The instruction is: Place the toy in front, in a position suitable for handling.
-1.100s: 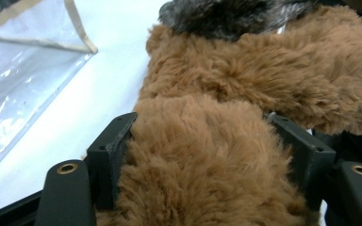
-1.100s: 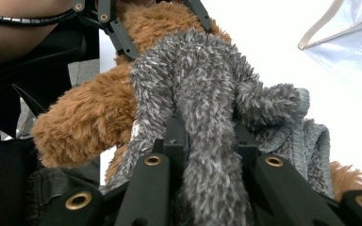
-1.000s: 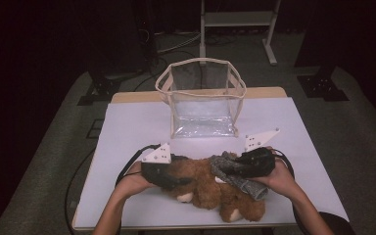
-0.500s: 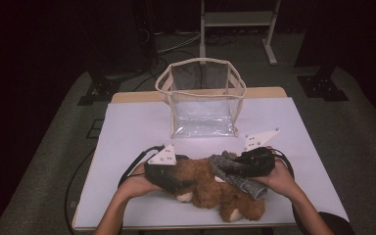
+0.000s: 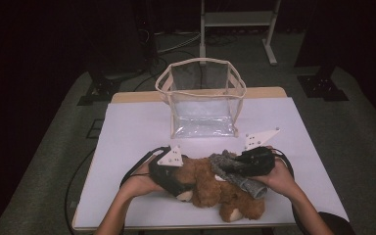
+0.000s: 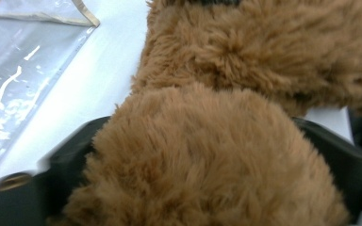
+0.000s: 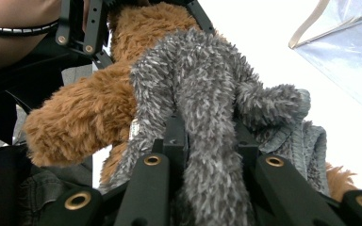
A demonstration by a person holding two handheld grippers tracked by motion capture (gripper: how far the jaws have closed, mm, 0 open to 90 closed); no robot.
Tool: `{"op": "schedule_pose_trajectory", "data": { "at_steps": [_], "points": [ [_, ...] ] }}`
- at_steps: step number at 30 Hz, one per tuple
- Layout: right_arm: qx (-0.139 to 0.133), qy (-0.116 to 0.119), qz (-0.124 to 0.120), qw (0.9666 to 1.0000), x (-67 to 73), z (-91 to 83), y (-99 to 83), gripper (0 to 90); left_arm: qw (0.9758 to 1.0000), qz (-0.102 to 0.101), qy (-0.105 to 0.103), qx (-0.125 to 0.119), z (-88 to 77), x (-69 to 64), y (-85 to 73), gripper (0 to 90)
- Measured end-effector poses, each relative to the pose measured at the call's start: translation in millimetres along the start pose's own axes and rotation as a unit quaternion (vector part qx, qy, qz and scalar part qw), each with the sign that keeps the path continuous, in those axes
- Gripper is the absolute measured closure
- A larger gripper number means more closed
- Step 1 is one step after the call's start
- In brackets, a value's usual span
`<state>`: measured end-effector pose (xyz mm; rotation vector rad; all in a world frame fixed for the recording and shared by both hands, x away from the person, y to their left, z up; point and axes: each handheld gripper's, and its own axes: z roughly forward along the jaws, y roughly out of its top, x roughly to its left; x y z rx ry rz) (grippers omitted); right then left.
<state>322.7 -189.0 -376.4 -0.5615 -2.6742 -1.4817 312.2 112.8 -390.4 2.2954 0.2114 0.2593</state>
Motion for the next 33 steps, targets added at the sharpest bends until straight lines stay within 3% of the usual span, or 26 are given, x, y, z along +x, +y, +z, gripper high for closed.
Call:
{"op": "schedule_pose_trajectory", "data": {
  "at_steps": [2,3,6,10,13,16,18,20,24,28,33],
  "points": [
    [-0.001,-0.003,0.003,1.0000,-1.9,-1.2,-0.1,73.2,0.9999,-0.005,0.007,-0.008,-2.8,0.9,0.3,35.1],
    [-0.001,-0.006,0.005,1.0000,-3.1,-1.9,0.1,73.2,0.9998,-0.002,0.014,-0.014,-3.1,1.1,0.6,39.8],
    [0.000,-0.014,0.012,0.9998,-10.1,-5.9,2.4,73.0,0.9992,-0.002,0.025,-0.031,-3.4,5.2,4.0,47.5],
    [-0.005,-0.024,0.024,0.9994,-22.5,-12.2,8.4,73.0,0.9981,-0.001,0.040,-0.048,-1.6,14.6,12.9,50.8],
    [-0.009,-0.029,0.033,0.9990,-31.0,-16.0,10.2,73.0,0.9984,0.002,0.031,-0.048,-1.7,18.6,15.3,50.5],
    [-0.016,-0.035,0.049,0.9980,-37.8,-18.2,5.8,73.0,0.9989,-0.007,0.010,-0.044,-4.3,19.1,10.4,47.7],
    [-0.007,-0.034,0.058,0.9977,-39.7,-14.2,1.7,73.0,0.9992,-0.010,-0.004,-0.039,-7.0,18.2,8.1,42.6],
    [-0.001,-0.018,0.060,0.9981,-37.6,-7.3,-0.6,73.4,0.9993,-0.015,-0.013,-0.031,-9.9,16.7,9.5,32.6],
    [0.009,-0.016,0.039,0.9991,-24.0,2.4,0.7,74.3,0.9994,0.004,-0.013,-0.032,-17.7,12.4,15.2,23.8],
    [0.012,-0.019,0.026,0.9994,-13.1,1.8,2.5,74.3,0.9982,0.051,-0.022,-0.022,-18.7,-2.7,21.7,23.9],
    [0.005,-0.014,0.038,0.9992,-18.7,2.3,0.4,74.1,0.9967,0.074,-0.032,-0.006,-9.1,-14.5,23.4,19.7]
  ]
}}
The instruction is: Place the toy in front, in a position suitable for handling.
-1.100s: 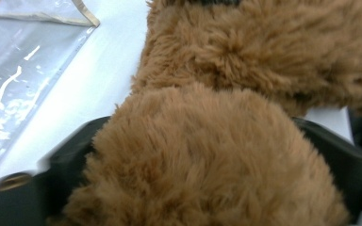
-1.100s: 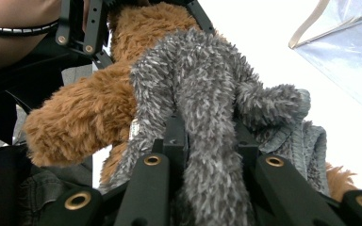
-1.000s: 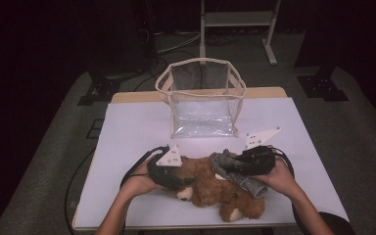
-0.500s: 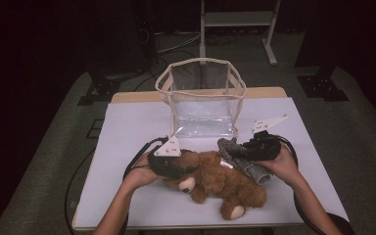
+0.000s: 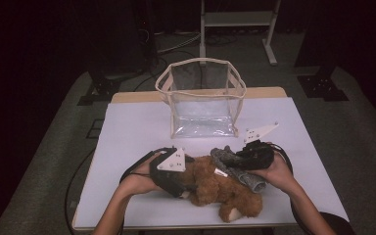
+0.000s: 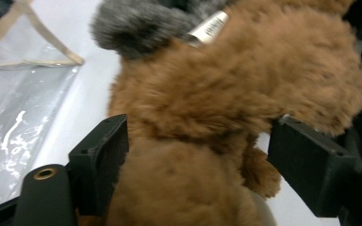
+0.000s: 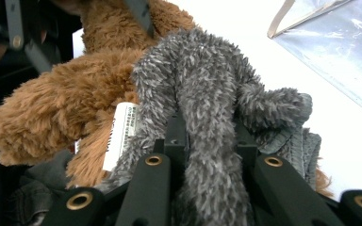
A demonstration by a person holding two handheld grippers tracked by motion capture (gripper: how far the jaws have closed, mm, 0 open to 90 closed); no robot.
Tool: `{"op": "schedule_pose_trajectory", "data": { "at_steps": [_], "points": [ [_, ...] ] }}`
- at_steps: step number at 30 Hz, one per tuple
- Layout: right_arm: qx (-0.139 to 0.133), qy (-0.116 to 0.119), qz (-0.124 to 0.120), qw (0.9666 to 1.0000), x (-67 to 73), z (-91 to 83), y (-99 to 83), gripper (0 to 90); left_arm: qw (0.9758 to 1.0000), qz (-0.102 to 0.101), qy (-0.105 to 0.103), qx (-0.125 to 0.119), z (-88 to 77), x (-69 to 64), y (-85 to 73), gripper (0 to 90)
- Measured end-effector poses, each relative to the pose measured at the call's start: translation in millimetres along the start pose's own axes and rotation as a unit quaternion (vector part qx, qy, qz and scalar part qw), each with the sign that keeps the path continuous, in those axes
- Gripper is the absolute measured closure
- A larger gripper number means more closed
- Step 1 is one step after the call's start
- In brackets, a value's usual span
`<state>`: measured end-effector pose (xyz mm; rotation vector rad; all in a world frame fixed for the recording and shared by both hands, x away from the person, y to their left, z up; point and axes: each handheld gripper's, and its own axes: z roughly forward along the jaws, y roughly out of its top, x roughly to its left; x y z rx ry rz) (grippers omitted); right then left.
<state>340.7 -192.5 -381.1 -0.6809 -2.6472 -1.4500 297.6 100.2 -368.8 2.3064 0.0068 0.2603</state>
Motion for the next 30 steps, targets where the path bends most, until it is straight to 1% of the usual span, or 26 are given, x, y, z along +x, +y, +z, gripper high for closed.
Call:
{"op": "schedule_pose_trajectory", "data": {
  "at_steps": [1,3,7,8,10,11,13,14,16,17,19,20,21,22,24,26,27,30],
  "points": [
    [0.000,0.001,0.004,1.0000,-1.2,0.2,-0.4,74.1,1.0000,0.000,0.001,0.002,1.6,0.2,0.7,19.4],
    [0.000,0.002,0.004,1.0000,-1.9,0.4,-0.3,74.1,1.0000,-0.001,0.001,0.002,3.0,1.9,3.7,18.8],
    [-0.001,0.003,0.004,1.0000,-1.4,1.4,0.4,74.2,0.9999,0.012,-0.009,-0.007,4.6,0.8,13.3,18.6],
    [-0.002,0.002,0.006,1.0000,-1.2,1.9,0.6,74.2,0.9998,0.013,-0.010,-0.010,6.1,-0.6,15.8,17.8],
    [-0.001,0.002,0.006,1.0000,-1.0,2.3,0.8,74.2,0.9997,0.024,-0.010,0.000,9.9,-2.3,21.1,17.6],
    [-0.001,0.002,0.006,1.0000,-0.9,2.4,0.8,74.2,0.9996,0.026,-0.010,0.004,11.5,-2.5,22.7,17.7],
    [-0.002,0.002,0.007,1.0000,-0.9,2.5,0.6,74.2,0.9992,0.035,-0.007,0.019,16.1,-2.2,26.7,17.7],
    [-0.002,0.001,0.007,1.0000,-1.0,2.6,0.4,74.3,0.9987,0.042,-0.009,0.028,18.9,-2.4,29.3,18.7],
    [-0.003,0.001,0.007,1.0000,-1.2,2.7,0.3,74.3,0.9976,0.053,-0.014,0.041,22.9,-1.6,32.0,23.5],
    [-0.003,0.000,0.007,1.0000,-1.3,2.9,0.3,74.4,0.9972,0.053,-0.011,0.052,25.4,0.3,32.9,26.4],
    [-0.002,-0.005,0.009,0.9999,-1.9,3.7,0.0,74.4,0.9968,0.056,-0.014,0.056,26.8,3.6,33.4,35.9],
    [-0.002,-0.006,0.010,0.9999,-2.4,3.9,-0.2,74.4,0.9973,0.052,-0.007,0.052,25.9,4.8,33.2,44.5],
    [-0.002,-0.005,0.012,0.9999,-3.0,3.6,-0.4,74.4,0.9980,0.043,-0.004,0.047,25.2,5.8,33.0,52.9],
    [-0.003,-0.004,0.012,0.9999,-3.4,3.3,-0.5,74.3,0.9984,0.037,0.001,0.042,23.8,7.2,32.6,57.6],
    [-0.005,-0.001,0.013,0.9999,-4.4,1.9,0.0,74.1,0.9994,0.016,0.003,0.030,19.9,11.6,31.6,67.0],
    [-0.010,-0.003,0.016,0.9998,-6.4,-1.4,2.0,73.7,0.9999,-0.011,0.006,0.012,17.3,17.3,30.1,72.8],
    [-0.012,-0.005,0.018,0.9998,-7.8,-3.2,3.0,73.6,0.9998,-0.015,0.006,0.009,16.5,19.6,29.8,73.5],
    [-0.013,-0.011,0.022,0.9996,-12.9,-7.9,6.2,73.3,0.9992,-0.034,0.015,-0.011,14.4,26.4,31.5,74.5]
  ]
}}
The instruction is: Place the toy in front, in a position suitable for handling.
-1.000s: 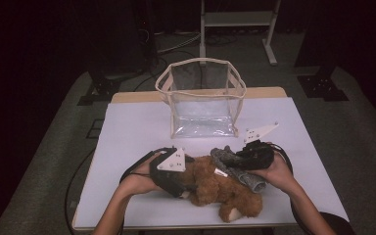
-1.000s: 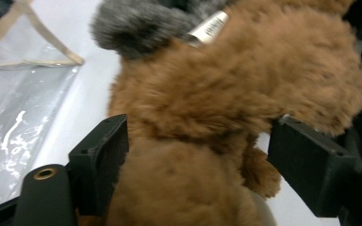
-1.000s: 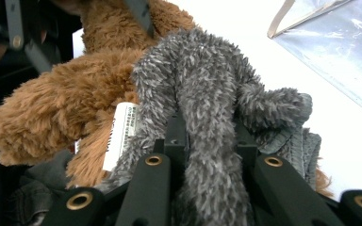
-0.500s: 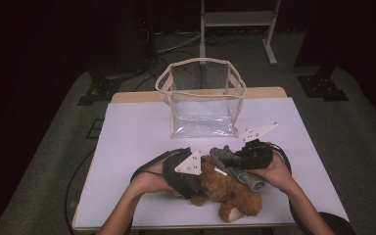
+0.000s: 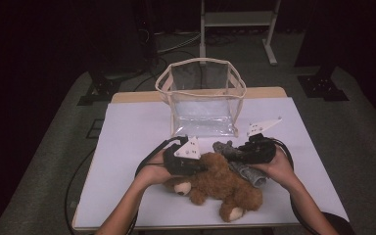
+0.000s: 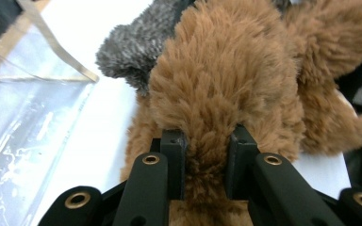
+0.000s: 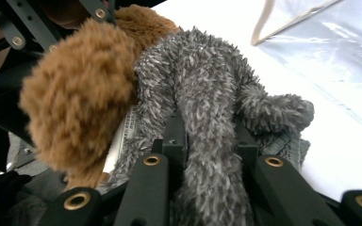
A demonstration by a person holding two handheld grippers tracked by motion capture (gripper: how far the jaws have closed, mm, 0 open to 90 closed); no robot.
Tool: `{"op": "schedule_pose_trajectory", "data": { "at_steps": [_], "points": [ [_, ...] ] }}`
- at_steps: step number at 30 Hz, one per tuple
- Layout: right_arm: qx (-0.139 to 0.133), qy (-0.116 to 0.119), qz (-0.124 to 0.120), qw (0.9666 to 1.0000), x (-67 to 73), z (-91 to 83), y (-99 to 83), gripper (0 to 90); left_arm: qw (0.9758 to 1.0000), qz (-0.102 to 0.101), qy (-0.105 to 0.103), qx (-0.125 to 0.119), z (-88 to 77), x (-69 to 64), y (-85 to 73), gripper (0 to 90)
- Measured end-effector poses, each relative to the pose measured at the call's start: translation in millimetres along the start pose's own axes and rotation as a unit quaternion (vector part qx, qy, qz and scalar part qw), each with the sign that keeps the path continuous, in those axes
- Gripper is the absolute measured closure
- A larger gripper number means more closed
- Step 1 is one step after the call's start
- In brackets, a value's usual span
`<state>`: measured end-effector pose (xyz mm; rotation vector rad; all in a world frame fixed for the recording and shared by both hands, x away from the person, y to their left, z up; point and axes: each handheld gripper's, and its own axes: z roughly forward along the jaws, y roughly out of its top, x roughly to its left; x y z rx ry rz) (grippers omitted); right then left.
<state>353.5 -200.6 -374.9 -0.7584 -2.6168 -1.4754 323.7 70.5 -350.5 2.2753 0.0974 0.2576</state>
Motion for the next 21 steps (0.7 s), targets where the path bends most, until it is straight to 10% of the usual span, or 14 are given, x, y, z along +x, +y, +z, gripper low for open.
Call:
{"op": "schedule_pose_trajectory", "data": {
  "at_steps": [7,13,21],
  "points": [
    [-0.018,-0.035,-0.004,0.9992,-7.6,-24.5,18.4,73.2,0.9978,-0.016,0.051,-0.039,-9.6,18.8,21.5,75.0],
    [-0.048,-0.068,-0.018,0.9964,-8.8,-52.8,44.3,72.5,0.9911,-0.019,0.108,-0.076,-19.5,28.2,42.9,74.9],
    [-0.016,-0.037,-0.017,0.9991,-6.7,-17.8,33.3,72.1,0.9942,-0.042,0.090,-0.042,-12.2,10.3,3.6,70.0]
  ]
}}
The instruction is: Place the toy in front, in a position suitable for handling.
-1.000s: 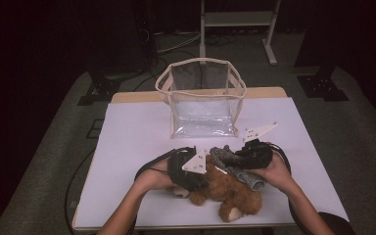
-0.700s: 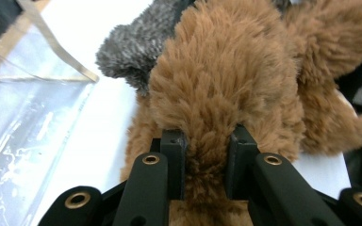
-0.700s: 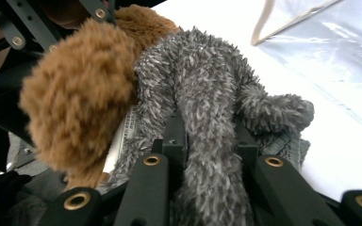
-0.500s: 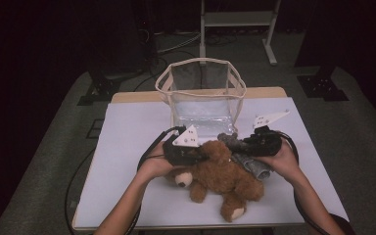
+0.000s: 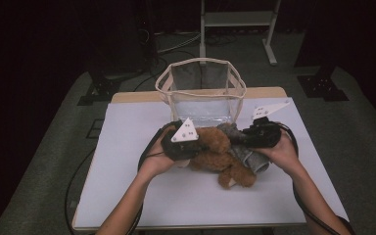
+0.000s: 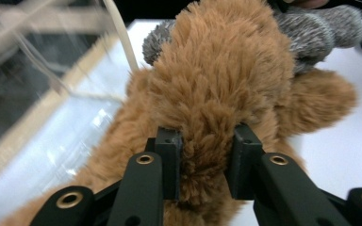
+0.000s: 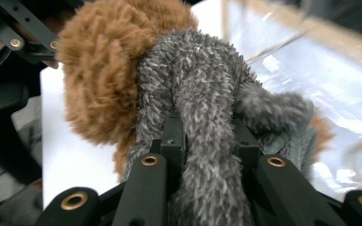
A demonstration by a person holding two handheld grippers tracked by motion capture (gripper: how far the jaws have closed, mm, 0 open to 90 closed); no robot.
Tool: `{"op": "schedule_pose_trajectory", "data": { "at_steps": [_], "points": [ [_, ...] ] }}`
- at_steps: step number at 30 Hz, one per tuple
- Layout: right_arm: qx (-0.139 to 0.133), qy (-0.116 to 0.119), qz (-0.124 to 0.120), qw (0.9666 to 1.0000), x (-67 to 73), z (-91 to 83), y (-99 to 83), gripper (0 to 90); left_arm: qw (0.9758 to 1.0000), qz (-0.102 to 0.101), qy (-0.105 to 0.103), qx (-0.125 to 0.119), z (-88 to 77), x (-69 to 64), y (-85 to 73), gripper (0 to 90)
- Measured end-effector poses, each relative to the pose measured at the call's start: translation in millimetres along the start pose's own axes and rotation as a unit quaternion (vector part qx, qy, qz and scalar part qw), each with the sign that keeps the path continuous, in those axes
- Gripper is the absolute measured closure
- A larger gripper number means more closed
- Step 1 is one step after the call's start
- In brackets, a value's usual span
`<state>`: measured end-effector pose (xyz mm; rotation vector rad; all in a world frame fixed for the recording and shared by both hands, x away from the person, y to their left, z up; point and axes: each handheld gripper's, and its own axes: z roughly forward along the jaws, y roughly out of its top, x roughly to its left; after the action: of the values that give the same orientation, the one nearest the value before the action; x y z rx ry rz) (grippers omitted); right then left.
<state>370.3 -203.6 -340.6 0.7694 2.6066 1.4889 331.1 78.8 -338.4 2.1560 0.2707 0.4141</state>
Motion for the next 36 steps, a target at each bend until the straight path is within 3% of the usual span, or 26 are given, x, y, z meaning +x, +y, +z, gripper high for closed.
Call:
{"op": "schedule_pose_trajectory", "data": {
  "at_steps": [5,7,10,11,13,15,21,23,27,29,32,36],
  "points": [
    [0.027,0.044,-0.014,0.9986,15.8,23.1,-13.1,72.6,0.9984,-0.029,-0.047,0.016,-14.8,-12.2,-27.6,58.6],
    [0.036,0.057,-0.025,0.9974,24.8,29.2,-17.7,72.9,0.9971,-0.021,-0.066,0.030,-23.1,-17.3,-32.0,50.8],
    [0.047,0.070,-0.038,0.9957,39.2,36.1,-24.1,73.0,0.9969,-0.014,-0.069,0.036,-31.1,-18.2,-36.3,49.4],
    [0.050,0.072,-0.041,0.9953,42.0,37.0,-25.2,73.0,0.9965,-0.021,-0.074,0.033,-31.3,-17.5,-39.6,49.1],
    [0.056,0.071,-0.048,0.9947,47.2,37.1,-25.4,72.9,0.9950,-0.026,-0.088,0.040,-27.9,-18.6,-43.9,49.2],
    [0.056,0.067,-0.055,0.9947,49.9,32.6,-20.2,73.0,0.9946,-0.016,-0.093,0.043,-23.5,-22.9,-46.8,49.0],
    [0.018,0.030,-0.065,0.9973,41.7,22.3,7.3,72.3,0.9918,-0.002,-0.118,0.049,-20.7,-31.0,-46.6,48.8],
    [0.013,0.019,-0.065,0.9976,37.2,23.9,11.3,72.2,0.9914,0.008,-0.120,0.051,-23.1,-33.1,-46.3,47.6],
    [0.029,0.028,-0.064,0.9971,37.7,31.7,2.6,72.1,0.9911,0.013,-0.126,0.041,-31.8,-33.3,-44.4,42.8],
    [0.039,0.043,-0.062,0.9964,39.7,33.8,-6.5,72.4,0.9922,0.015,-0.119,0.033,-37.8,-31.6,-42.5,39.9],
    [0.034,0.063,-0.051,0.9962,41.0,32.5,-20.2,72.7,0.9938,0.009,-0.109,0.021,-42.9,-26.3,-40.0,38.5],
    [0.030,0.081,-0.050,0.9950,45.6,27.3,-24.6,72.5,0.9945,-0.004,-0.097,0.038,-35.6,-18.4,-46.2,38.4]
  ]
}}
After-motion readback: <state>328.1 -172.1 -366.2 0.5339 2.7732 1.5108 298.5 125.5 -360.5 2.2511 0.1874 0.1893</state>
